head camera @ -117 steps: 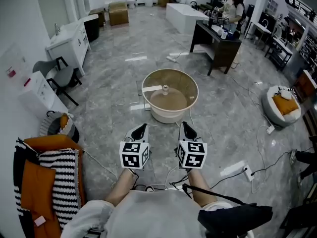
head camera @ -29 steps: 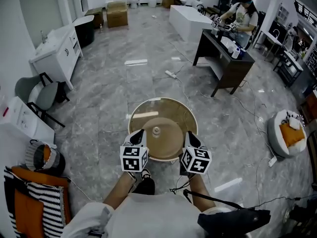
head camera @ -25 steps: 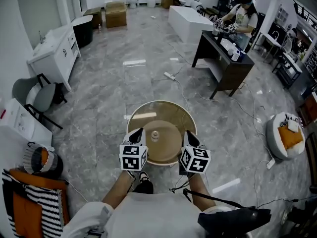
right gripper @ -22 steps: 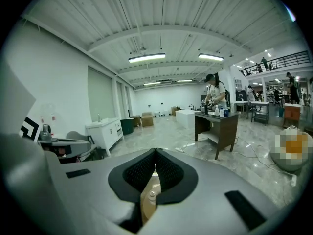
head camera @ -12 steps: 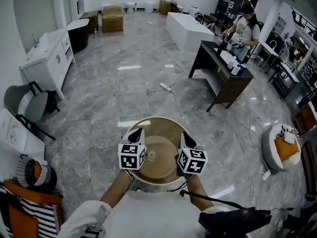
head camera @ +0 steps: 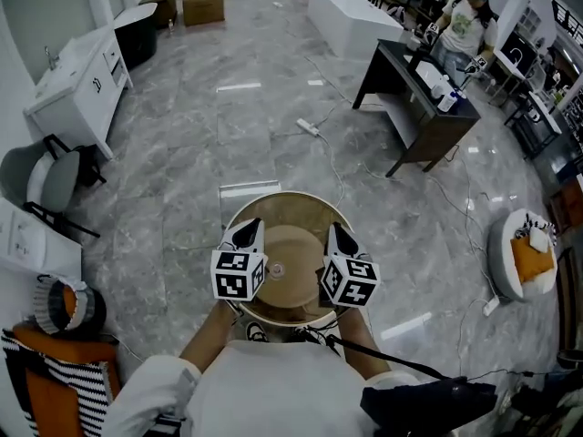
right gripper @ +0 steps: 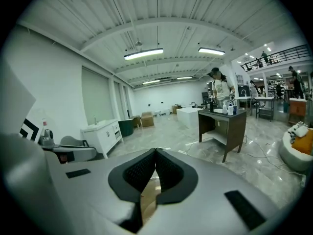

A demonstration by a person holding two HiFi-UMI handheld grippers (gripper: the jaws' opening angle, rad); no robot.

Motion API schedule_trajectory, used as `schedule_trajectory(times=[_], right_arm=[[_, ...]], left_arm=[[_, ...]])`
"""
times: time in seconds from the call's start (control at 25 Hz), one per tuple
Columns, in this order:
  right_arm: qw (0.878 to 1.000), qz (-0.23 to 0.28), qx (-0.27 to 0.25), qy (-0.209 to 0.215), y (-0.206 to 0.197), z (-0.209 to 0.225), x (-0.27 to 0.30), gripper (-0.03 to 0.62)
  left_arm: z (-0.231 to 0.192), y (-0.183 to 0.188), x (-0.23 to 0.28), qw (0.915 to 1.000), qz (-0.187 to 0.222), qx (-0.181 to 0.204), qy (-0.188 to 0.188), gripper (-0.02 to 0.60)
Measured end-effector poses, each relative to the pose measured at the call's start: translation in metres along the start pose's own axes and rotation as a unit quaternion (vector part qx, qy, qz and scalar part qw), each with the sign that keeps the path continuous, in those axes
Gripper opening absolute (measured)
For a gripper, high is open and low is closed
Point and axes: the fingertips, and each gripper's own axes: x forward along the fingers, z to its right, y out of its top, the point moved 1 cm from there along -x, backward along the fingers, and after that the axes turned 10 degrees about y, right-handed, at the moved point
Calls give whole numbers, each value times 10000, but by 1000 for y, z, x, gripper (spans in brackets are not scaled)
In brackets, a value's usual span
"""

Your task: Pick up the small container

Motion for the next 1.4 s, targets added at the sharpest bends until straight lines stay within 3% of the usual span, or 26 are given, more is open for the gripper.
schedule_trajectory(times=[0.24,0.6,1.08,1.4], right_arm=[[9990,-376,3,261,-3,28,6,23],[9955,-839,117,427,-38,51,25,23],[9816,-1759,223,708,-169,55,84,23],[9713,-2254,383,653,-284,67,111,23]], left_arm=[[26,-4,5,9995,-215,-99,222,8],[15,-39,16,9962,-530,-182,661,8],[-22,-183,59,9846,-1358,-552,952,8],[-39,-302,92,9826,-1593,-523,793,8]])
